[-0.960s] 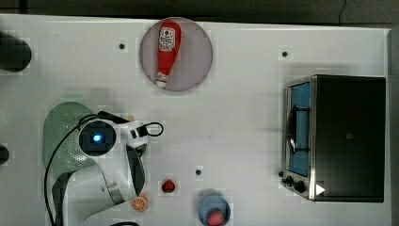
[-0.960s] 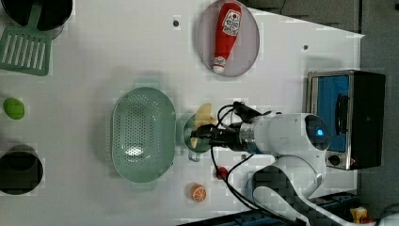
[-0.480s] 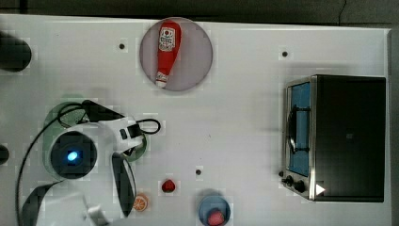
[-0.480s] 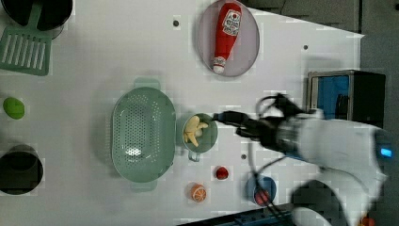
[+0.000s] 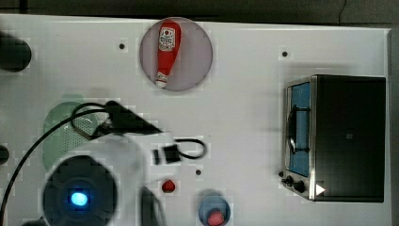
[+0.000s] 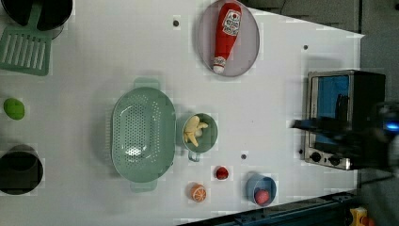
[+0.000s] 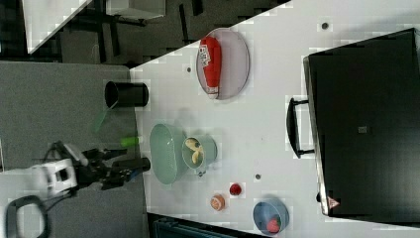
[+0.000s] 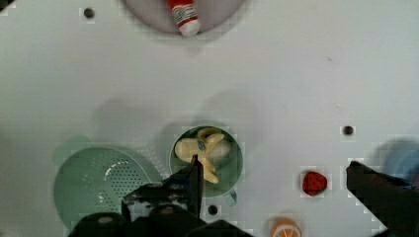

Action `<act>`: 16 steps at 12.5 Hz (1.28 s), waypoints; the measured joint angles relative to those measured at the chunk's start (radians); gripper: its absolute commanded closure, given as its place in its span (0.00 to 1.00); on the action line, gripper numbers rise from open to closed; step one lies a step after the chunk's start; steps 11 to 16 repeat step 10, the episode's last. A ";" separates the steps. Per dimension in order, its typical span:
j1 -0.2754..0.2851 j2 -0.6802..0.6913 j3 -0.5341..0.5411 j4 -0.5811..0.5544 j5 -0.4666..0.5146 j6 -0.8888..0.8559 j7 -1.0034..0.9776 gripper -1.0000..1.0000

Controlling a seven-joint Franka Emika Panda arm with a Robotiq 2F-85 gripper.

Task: Pick Banana and place it in mug.

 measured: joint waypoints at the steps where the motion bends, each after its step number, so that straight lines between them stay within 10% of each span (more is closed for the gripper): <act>1: -0.003 -0.017 -0.049 0.043 0.002 -0.065 -0.001 0.00; 6: -0.015 -0.027 -0.240 0.176 -0.188 -0.174 -0.008 0.00; 16: -0.024 -0.021 -0.273 0.162 -0.165 -0.246 -0.001 0.00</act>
